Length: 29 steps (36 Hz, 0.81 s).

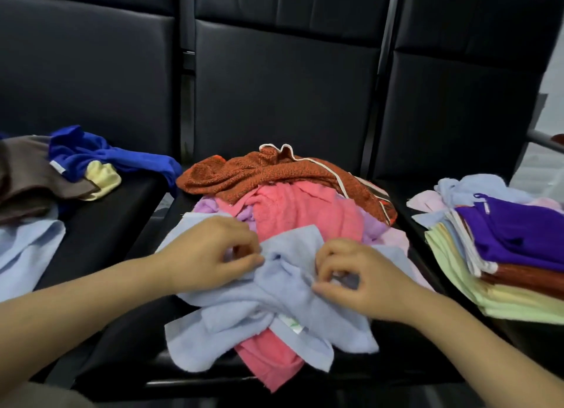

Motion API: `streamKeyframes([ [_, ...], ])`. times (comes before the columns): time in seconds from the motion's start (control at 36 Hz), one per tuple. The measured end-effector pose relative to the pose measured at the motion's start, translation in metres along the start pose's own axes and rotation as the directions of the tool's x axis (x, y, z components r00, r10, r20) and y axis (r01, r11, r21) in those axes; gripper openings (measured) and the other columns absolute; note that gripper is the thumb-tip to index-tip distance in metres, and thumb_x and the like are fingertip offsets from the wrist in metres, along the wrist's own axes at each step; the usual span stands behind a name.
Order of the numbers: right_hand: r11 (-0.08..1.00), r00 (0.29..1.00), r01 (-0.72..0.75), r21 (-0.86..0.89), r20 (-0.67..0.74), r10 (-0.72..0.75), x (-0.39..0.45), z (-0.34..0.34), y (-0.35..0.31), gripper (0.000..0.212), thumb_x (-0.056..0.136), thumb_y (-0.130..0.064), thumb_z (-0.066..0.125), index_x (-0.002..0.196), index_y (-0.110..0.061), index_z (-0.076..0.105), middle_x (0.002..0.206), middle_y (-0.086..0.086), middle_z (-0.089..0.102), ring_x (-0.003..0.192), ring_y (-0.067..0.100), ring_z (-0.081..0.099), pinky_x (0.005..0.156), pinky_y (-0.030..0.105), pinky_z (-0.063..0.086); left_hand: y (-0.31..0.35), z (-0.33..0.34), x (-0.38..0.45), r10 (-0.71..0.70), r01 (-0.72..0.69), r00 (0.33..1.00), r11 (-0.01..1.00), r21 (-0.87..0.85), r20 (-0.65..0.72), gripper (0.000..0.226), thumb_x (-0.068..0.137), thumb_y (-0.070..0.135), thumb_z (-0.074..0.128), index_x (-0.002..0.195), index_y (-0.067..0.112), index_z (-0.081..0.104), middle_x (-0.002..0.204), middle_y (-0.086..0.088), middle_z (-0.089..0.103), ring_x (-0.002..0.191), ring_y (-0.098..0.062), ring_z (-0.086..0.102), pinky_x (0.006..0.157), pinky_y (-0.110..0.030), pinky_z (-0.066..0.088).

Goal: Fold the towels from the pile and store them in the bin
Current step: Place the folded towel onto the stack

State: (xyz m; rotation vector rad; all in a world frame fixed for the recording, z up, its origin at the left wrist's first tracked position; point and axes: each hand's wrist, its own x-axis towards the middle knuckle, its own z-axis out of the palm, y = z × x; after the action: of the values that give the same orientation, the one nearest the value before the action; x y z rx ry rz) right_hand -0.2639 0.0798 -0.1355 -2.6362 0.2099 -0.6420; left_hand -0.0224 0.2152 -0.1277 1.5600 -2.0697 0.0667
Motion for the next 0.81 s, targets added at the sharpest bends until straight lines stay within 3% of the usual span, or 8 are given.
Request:
streamKeyframes([
  [0.11, 0.994, 0.992, -0.107, 0.02, -0.064, 0.108, -0.004, 0.011, -0.005, 0.048, 0.087, -0.047, 0.055, 0.053, -0.013, 0.057, 0.074, -0.006, 0.057, 0.07, 0.004, 0.053, 0.069, 0.016, 0.037, 0.0, 0.011, -0.007, -0.104, 0.104, 0.995, 0.979, -0.174, 0.014, 0.052, 0.085, 0.067, 0.048, 0.068, 0.021, 0.066, 0.06, 0.003, 0.058, 0.056, -0.008, 0.05, 0.058, -0.025, 0.043],
  [0.19, 0.964, 0.955, -0.266, -0.02, -0.139, 0.261, 0.0, 0.015, -0.009, 0.027, 0.077, -0.054, 0.055, 0.065, -0.031, 0.051, 0.08, -0.011, 0.051, 0.071, 0.003, 0.051, 0.067, 0.018, 0.039, 0.0, 0.012, -0.007, -0.236, 0.235, 0.971, 0.935, -0.264, 0.029, 0.061, 0.07, 0.081, 0.052, 0.067, 0.021, 0.065, 0.06, 0.0, 0.056, 0.054, -0.003, 0.043, 0.055, -0.02, 0.038],
  [0.31, 0.877, 0.872, -0.481, -0.007, -0.107, 0.478, 0.006, 0.016, -0.014, 0.036, 0.076, -0.041, 0.074, 0.102, -0.032, 0.05, 0.096, -0.018, 0.047, 0.076, -0.007, 0.05, 0.073, 0.011, 0.042, 0.0, 0.017, -0.004, -0.367, 0.364, 0.93, 0.916, -0.171, 0.013, 0.04, 0.069, 0.062, 0.067, 0.098, 0.034, 0.059, 0.077, 0.012, 0.058, 0.07, -0.004, 0.055, 0.062, -0.013, 0.04],
  [0.39, 0.84, 0.839, -0.543, -0.006, -0.053, 0.542, 0.014, 0.015, -0.015, 0.026, 0.076, -0.038, 0.077, 0.089, -0.032, 0.055, 0.075, -0.021, 0.055, 0.064, -0.008, 0.049, 0.061, 0.01, 0.038, 0.002, 0.018, -0.001, -0.504, 0.52, 0.854, 0.836, -0.177, 0.13, 0.048, 0.077, 0.049, 0.072, 0.117, 0.039, 0.047, 0.091, 0.013, 0.059, 0.075, -0.001, 0.057, 0.07, -0.013, 0.042],
  [0.44, 0.806, 0.808, -0.575, 0.139, -0.059, 0.586, 0.017, 0.014, -0.014, 0.018, 0.077, -0.029, 0.078, 0.076, -0.03, 0.061, 0.06, -0.017, 0.057, 0.056, -0.006, 0.049, 0.058, 0.011, 0.038, 0.006, 0.018, 0.002, -0.492, 0.504, 0.859, 0.861, -0.071, 0.141, 0.028, 0.083, 0.044, 0.069, 0.106, 0.031, 0.058, 0.074, 0.015, 0.058, 0.067, -0.002, 0.054, 0.066, -0.013, 0.041],
  [0.56, 0.677, 0.78, -0.457, 0.578, -0.106, 0.617, 0.016, 0.014, -0.017, 0.02, 0.084, -0.018, 0.074, 0.067, -0.019, 0.065, 0.066, -0.003, 0.057, 0.068, 0.008, 0.051, 0.067, 0.03, 0.04, 0.015, 0.011, 0.003, -0.416, 0.416, 0.909, 0.909, 0.014, 0.04, 0.04, 0.084, 0.033, 0.067, 0.054, 0.018, 0.045, 0.045, 0.014, 0.042, 0.053, -0.003, 0.042, 0.057, -0.017, 0.036],
  [0.69, 0.21, 0.717, -0.242, 0.947, 0.029, 0.696, 0.032, -0.008, -0.031, 0.015, 0.09, -0.022, 0.062, 0.083, -0.01, 0.066, 0.085, 0.011, 0.063, 0.084, 0.023, 0.06, 0.079, 0.033, 0.047, 0.02, -0.003, 0.01, -0.398, 0.392, 0.917, 0.906, -0.16, -0.008, 0.048, 0.081, 0.046, 0.071, 0.062, 0.008, 0.05, 0.051, 0.003, 0.036, 0.049, -0.008, 0.035, 0.049, -0.023, 0.028],
  [0.81, 0.096, 0.733, 0.001, 0.995, -0.066, 0.677, 0.045, -0.046, -0.042, 0.031, 0.1, -0.024, 0.044, 0.1, -0.006, 0.069, 0.097, 0.009, 0.073, 0.097, 0.021, 0.068, 0.088, 0.031, 0.053, 0.015, -0.016, 0.017, -0.326, 0.322, 0.945, 0.937, -0.134, -0.009, 0.064, 0.068, 0.065, 0.052, 0.064, 0.002, 0.051, 0.067, -0.018, 0.053, 0.061, -0.028, 0.048, 0.061, -0.042, 0.041],
])
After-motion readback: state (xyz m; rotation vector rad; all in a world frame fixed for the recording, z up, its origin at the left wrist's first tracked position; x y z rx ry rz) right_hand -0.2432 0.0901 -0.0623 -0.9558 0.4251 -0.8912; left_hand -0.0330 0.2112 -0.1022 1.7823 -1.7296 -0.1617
